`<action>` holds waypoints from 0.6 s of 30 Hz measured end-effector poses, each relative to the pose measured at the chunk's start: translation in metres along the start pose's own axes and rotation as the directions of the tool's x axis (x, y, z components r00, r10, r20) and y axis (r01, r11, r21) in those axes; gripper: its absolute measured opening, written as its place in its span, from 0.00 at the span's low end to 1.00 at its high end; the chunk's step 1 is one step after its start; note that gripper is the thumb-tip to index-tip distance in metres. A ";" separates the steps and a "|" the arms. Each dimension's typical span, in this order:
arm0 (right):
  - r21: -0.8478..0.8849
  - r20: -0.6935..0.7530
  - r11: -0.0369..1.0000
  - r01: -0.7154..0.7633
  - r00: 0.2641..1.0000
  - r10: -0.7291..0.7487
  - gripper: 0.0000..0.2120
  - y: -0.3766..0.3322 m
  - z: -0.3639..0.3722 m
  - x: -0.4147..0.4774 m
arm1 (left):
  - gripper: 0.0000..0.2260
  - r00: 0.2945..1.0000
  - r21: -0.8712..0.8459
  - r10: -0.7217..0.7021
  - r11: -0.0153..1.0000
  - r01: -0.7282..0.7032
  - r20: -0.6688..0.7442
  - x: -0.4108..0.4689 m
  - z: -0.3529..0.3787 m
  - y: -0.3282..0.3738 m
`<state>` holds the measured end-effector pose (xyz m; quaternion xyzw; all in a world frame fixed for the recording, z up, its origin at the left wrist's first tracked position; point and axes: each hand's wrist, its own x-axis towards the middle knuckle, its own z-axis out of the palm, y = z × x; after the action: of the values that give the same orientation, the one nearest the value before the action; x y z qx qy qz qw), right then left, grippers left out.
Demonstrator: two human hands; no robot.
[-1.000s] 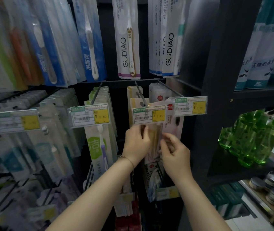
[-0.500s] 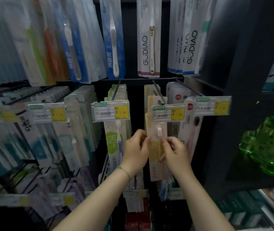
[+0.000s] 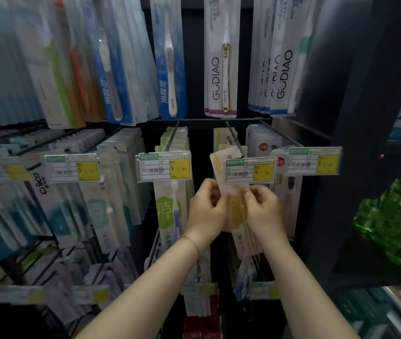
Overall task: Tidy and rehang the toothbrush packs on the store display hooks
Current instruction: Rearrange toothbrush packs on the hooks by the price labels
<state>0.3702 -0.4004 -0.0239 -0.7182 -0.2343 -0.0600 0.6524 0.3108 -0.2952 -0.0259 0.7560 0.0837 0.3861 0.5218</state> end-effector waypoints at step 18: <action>-0.052 -0.058 0.998 -0.034 0.998 0.031 0.11 0.023 0.011 -0.031 | 0.13 0.996 0.403 -0.004 0.915 -0.030 0.084 -0.013 -0.016 -0.009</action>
<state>0.3502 -0.3984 -0.0585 -0.7371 -0.2021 -0.0759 0.6404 0.2932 -0.2867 -0.0378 0.8634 0.1345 0.3321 0.3552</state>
